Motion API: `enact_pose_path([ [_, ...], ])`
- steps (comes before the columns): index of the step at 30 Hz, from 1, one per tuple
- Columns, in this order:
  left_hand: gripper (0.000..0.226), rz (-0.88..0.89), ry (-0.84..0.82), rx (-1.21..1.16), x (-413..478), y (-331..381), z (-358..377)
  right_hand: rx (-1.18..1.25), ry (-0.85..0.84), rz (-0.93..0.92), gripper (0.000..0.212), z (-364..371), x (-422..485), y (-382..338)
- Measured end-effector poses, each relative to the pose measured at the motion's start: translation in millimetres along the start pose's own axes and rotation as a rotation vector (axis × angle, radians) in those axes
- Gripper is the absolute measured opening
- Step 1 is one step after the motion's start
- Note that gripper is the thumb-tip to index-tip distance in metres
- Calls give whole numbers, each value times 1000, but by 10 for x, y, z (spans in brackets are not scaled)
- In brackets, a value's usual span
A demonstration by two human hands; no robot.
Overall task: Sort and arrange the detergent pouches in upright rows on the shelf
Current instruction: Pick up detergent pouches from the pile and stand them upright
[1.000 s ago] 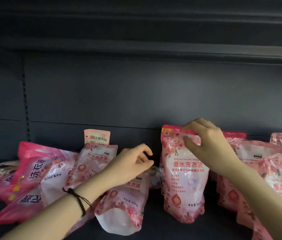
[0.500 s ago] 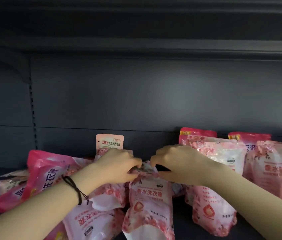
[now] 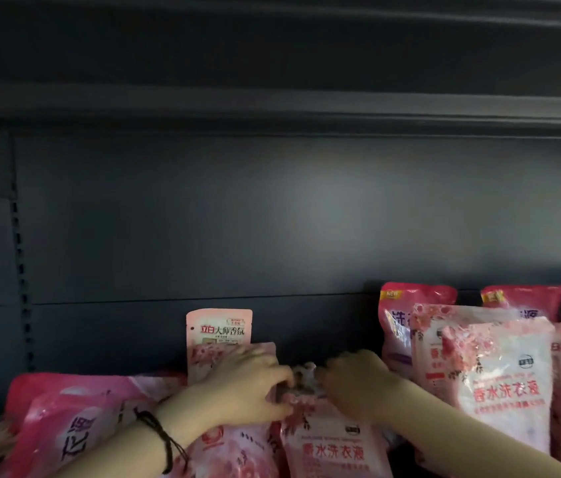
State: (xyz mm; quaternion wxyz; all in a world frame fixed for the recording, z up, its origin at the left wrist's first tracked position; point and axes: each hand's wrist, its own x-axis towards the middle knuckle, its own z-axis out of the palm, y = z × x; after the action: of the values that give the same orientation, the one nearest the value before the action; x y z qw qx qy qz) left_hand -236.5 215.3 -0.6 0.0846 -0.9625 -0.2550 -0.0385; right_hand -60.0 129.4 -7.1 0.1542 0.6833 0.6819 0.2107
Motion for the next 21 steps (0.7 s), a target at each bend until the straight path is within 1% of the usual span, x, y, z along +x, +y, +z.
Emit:
enact_pose_path([
  [2,50,-19,22,-29,24,4,17,73,-91,1,34,89,65,-49],
  [3,51,-33,38,-53,32,9,23,121,-105,5,34,117,86,-68],
  [7,53,-106,40,-223,44,-8,44,337,-13,20,33,102,100,-78],
  [10,54,-138,57,-322,52,-27,61,408,4,57,28,38,45,-47],
  [12,56,-166,101,-424,72,-35,81,454,88,127,22,-61,8,-42],
  [13,57,-188,129,-540,80,-34,87,455,157,164,20,-143,-10,-35],
  [16,62,-273,211,-1099,75,43,26,424,409,255,22,-422,-48,42],
  [18,59,-305,250,-1407,69,92,-12,439,554,275,19,-554,-62,103],
  [20,51,-300,280,-1614,63,153,-35,449,634,258,17,-603,-67,122],
  [21,47,-291,310,-1675,53,191,-48,461,666,236,16,-597,-71,121],
])
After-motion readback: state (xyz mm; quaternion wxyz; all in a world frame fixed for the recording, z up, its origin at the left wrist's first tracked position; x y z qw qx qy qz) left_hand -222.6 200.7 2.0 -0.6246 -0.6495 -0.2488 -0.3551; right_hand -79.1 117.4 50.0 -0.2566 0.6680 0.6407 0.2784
